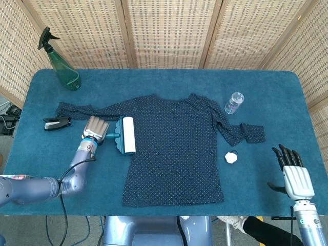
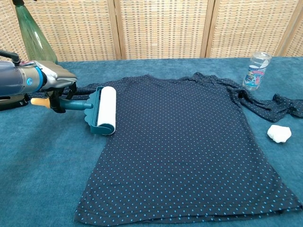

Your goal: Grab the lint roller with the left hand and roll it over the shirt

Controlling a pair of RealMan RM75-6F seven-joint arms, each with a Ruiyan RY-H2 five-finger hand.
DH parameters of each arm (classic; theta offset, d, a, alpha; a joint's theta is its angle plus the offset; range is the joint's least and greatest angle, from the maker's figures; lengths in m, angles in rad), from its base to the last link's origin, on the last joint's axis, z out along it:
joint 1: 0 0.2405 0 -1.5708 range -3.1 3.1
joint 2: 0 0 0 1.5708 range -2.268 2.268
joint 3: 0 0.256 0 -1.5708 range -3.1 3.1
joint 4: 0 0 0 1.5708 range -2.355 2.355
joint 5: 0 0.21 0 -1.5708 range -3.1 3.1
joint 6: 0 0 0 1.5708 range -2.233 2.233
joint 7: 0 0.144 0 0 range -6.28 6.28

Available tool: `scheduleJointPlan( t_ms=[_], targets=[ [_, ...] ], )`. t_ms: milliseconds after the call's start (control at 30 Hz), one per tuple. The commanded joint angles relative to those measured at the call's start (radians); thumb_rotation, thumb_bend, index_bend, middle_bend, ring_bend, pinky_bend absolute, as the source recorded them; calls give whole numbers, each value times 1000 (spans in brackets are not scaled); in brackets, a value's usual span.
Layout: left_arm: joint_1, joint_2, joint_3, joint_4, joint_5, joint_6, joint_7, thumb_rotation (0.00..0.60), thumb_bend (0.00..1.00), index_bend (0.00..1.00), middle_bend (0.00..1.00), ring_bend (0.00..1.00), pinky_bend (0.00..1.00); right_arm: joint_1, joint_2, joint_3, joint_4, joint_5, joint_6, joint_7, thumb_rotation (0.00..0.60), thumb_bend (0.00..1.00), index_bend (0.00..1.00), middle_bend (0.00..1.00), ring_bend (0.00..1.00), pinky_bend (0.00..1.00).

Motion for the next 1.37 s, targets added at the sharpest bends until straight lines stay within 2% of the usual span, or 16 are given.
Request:
scheduleJointPlan(
  t_ms=[33,133,233,267,333,400,567,700,767,900,1067,1200,1367],
  targets=[
    [10,6,26,-4,34,9,-2,600,394,369,315,253,204,0,-1,0,0,2,-1,1,600,146,48,0,0,0],
    [12,13,42,-15,24,9,8,600,291,163,34,33,36,0,0,0,1,3,-1,2,600,147,46,0,0,0],
    [16,17,43,-17,20,10,0,600,249,20,0,0,0,-1,1,2,0,1,2,2,600,147,46,0,0,0],
    [22,18,41,-15,30,16,-13,600,245,6,0,0,0,-2,1,2,0,1,4,2,600,147,46,0,0,0],
    [39,20,33,-13,67,28,-53,600,236,0,0,0,0,-2,1,3,0,2,6,3,600,147,46,0,0,0],
    [91,34,6,-28,187,70,-181,600,234,0,0,0,0,-3,2,5,2,3,10,7,600,147,46,0,0,0],
    [192,67,-3,-79,418,176,-385,600,233,0,0,0,0,-6,4,10,3,2,22,13,600,146,39,0,0,0],
    [326,94,29,-145,670,383,-564,600,228,0,0,0,0,-13,6,19,3,-3,50,19,600,146,36,0,0,0],
    [377,99,48,-156,741,451,-608,600,212,0,0,0,0,-15,8,23,2,-7,62,21,600,146,34,0,0,0],
    [481,90,88,-155,843,575,-627,600,10,0,0,0,0,-23,14,30,-7,-18,94,23,600,143,31,0,0,0],
    [605,95,127,-167,918,678,-675,600,0,0,0,0,0,-34,29,39,-32,-30,133,21,600,136,11,0,0,0],
    [684,117,152,-179,951,724,-693,600,0,0,0,0,0,-38,37,41,-46,-40,150,20,600,136,4,0,0,0],
    [765,124,174,-132,982,738,-733,600,0,0,0,0,0,-41,41,36,-52,-48,153,18,600,135,3,0,0,0]
  ],
)
